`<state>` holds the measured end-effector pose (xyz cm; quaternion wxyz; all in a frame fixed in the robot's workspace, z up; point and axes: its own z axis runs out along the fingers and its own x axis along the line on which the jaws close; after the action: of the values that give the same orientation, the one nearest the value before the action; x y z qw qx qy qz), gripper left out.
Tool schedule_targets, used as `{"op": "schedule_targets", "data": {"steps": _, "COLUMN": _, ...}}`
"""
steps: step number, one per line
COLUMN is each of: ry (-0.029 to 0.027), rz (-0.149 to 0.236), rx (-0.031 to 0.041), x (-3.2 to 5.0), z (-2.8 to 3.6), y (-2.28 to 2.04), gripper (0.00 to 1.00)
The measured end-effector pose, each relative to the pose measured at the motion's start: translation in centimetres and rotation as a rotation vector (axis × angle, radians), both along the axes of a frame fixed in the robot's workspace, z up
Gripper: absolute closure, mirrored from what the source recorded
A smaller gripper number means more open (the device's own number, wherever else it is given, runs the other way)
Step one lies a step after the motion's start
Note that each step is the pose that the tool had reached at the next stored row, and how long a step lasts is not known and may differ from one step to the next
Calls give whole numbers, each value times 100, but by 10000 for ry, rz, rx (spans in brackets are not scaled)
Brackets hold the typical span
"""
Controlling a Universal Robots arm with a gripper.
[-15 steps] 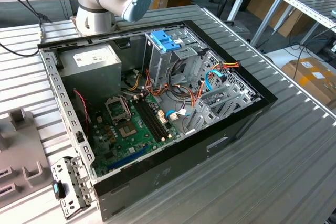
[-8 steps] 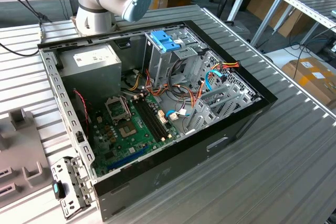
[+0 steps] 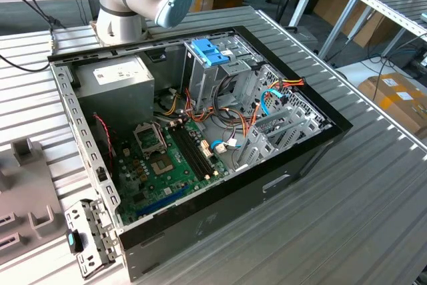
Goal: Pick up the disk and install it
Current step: 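Pick up the disk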
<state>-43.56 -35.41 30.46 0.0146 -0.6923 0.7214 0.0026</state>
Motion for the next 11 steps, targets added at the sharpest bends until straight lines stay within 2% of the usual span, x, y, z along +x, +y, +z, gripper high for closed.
{"op": "schedule_targets", "data": {"steps": 6, "ry": 55, "rz": 1, "rx": -1, "x": 0, "z": 1, "y": 0, "gripper": 61}}
{"op": "schedule_targets", "data": {"steps": 7, "ry": 63, "rz": 0, "rx": 0, "x": 0, "z": 0, "y": 0, "gripper": 65}}
{"op": "schedule_targets", "data": {"steps": 11, "ry": 95, "rz": 0, "rx": 0, "x": 0, "z": 0, "y": 0, "gripper": 65}}
